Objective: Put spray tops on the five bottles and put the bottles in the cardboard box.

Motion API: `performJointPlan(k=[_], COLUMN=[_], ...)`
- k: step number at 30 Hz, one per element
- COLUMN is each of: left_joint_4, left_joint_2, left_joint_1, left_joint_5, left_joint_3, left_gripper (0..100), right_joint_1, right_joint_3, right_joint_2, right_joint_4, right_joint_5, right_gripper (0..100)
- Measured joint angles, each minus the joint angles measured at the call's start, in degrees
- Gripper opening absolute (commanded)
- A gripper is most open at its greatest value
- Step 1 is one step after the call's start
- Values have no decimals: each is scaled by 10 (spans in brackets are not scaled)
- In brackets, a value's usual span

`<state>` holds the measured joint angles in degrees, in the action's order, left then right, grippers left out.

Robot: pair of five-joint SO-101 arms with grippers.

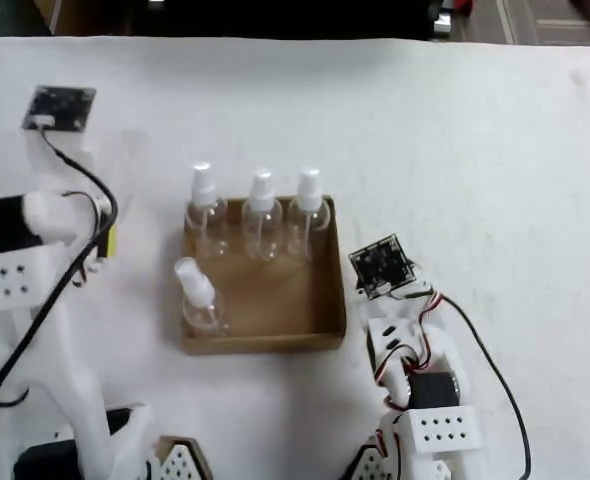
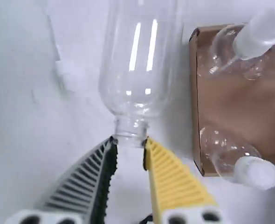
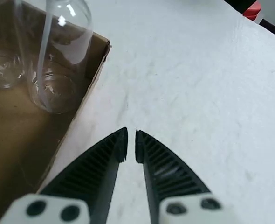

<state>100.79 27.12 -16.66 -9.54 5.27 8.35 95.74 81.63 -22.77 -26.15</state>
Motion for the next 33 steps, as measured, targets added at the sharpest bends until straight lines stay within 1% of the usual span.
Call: performJointPlan(k=[2, 4, 7, 9, 13, 16, 18, 20, 22, 24, 27, 29, 31, 33], left_joint_4=[11, 11, 11, 11, 11, 12, 12, 12, 12, 12, 4, -21, -51, -80], left_joint_2=[13, 44, 117, 174, 273, 290, 291, 295, 295, 295, 295, 295, 295, 294], left_joint_1=[0, 0, 14, 30, 55, 82, 120, 176, 246, 316, 398, 420, 426, 431], left_joint_5=[0, -22, -101, -135, -149, -150, -150, -150, -150, -163, -177, -178, -181, -184], left_joint_3=[-41, -74, -123, -151, -175, -178, -176, -158, -131, -101, -48, -6, 36, 79], left_gripper=[24, 23, 23, 23, 22, 22, 22, 22, 22, 22, 22, 22, 22, 22], right_joint_1=[0, 0, 0, 0, -4, -33, -56, -76, -102, -127, -153, -156, -158, -152], right_joint_3=[0, 0, 0, 0, -3, -10, -30, -68, -124, -197, -326, -418, -510, -580], right_joint_2=[0, 0, 0, 0, 0, 0, 0, 0, 0, 0, 33, 74, 131, 199], right_joint_4=[0, 4, 22, 27, 27, 27, 18, -13, -64, -131, -243, -314, -365, -372], right_joint_5=[0, 1, 1, 1, 0, 0, 18, 57, 105, 151, 224, 264, 275, 275], right_gripper=[15, 15, 15, 15, 15, 15, 15, 15, 15, 15, 15, 15, 15, 15])
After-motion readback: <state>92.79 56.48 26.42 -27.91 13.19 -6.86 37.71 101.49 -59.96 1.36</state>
